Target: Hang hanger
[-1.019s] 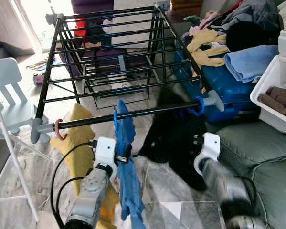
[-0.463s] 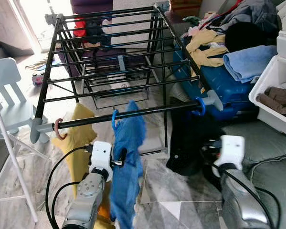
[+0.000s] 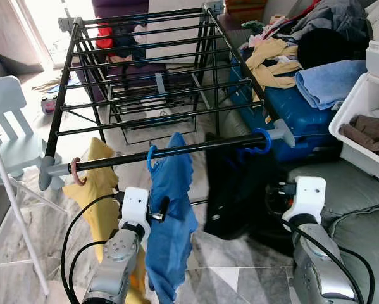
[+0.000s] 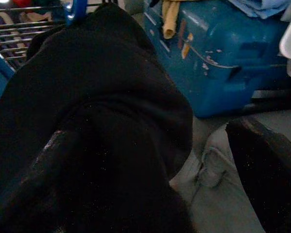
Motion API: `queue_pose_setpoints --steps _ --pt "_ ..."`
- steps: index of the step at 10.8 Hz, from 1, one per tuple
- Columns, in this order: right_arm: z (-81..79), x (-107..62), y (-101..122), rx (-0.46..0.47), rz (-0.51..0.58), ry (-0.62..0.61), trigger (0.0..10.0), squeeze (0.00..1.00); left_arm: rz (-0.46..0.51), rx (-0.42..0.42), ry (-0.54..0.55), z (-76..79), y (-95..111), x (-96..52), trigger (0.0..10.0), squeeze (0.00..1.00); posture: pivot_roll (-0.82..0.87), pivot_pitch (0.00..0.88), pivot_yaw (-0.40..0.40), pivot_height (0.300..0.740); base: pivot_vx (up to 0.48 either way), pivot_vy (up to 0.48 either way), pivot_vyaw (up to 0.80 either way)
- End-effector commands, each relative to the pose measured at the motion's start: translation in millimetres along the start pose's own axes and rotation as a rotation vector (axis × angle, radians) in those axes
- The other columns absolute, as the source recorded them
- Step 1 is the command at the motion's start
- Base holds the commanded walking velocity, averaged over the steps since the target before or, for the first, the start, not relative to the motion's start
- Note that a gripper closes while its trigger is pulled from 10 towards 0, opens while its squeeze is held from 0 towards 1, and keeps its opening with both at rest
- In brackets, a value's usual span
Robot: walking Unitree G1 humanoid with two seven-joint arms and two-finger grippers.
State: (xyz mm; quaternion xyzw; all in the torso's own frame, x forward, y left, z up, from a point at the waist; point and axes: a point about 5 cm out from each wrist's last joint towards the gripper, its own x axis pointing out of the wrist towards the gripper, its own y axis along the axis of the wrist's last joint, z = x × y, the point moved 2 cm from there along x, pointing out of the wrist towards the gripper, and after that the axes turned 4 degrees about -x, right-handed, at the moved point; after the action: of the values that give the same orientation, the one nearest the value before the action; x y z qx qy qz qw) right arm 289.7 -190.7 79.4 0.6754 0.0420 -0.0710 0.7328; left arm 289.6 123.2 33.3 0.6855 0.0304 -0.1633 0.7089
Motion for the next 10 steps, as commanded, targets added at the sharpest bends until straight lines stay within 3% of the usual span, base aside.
queue_pose_setpoints --steps 1,3,10 --pt "-8.1 0.8 18.7 -0.019 0.083 0.049 10.0 1.00 0.002 0.010 0.008 -1.4 1.6 -0.8 10.0 0.00 -0.11 0.000 0.020 0.740 0.000 0.000 0.00" --pt "-9.2 4.5 25.7 -0.087 0.116 0.050 10.0 1.00 0.003 0.010 0.007 0.0 1.2 -0.8 10.0 0.00 -0.11 0.000 0.017 0.740 0.000 0.000 0.00" --pt "-20.4 12.4 27.1 -0.061 0.120 0.112 10.0 1.00 0.011 0.007 -0.001 2.0 3.9 4.5 10.0 0.00 -0.11 0.000 0.008 0.740 0.000 0.000 0.00"
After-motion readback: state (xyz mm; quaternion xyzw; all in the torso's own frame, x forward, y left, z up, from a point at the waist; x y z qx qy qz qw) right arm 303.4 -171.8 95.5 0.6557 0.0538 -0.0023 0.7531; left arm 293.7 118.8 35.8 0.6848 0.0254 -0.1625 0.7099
